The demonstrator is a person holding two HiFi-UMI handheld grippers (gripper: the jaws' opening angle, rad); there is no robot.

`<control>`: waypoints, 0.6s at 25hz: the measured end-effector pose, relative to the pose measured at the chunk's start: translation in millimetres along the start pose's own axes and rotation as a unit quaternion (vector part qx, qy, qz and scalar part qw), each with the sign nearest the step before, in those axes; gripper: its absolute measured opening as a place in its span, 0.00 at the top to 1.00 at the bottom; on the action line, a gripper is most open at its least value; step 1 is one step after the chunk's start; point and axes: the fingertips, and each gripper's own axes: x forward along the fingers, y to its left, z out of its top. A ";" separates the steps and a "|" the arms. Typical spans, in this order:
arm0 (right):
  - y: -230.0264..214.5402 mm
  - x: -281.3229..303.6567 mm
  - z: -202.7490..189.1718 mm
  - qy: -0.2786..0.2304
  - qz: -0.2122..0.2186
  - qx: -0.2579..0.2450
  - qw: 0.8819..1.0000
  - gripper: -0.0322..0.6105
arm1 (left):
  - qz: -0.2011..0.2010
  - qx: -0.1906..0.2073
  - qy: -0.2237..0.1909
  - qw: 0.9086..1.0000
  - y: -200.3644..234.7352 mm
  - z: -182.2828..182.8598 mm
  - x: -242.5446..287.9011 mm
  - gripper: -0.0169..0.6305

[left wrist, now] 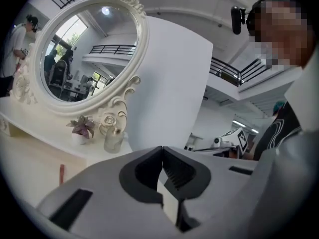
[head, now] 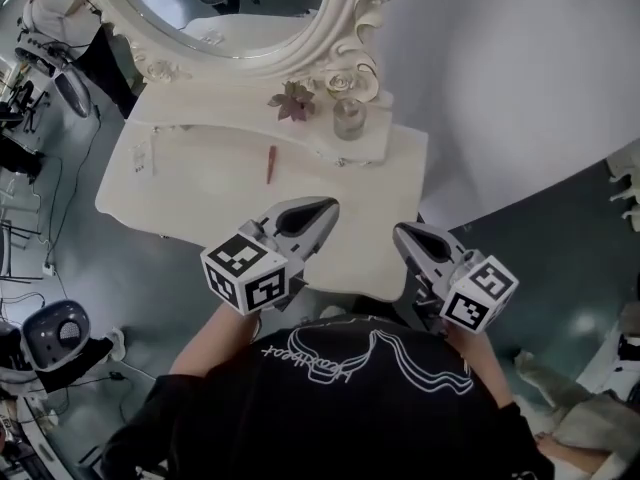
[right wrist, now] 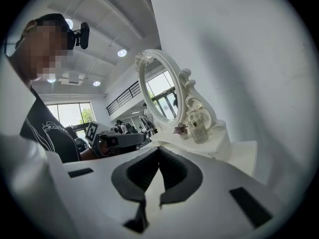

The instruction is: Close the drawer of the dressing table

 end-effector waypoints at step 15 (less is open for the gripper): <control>57.1 11.8 8.3 -0.035 0.032 -0.038 0.998 0.94 | -0.027 0.016 -0.024 0.999 -29.6 3.3 -49.7 0.97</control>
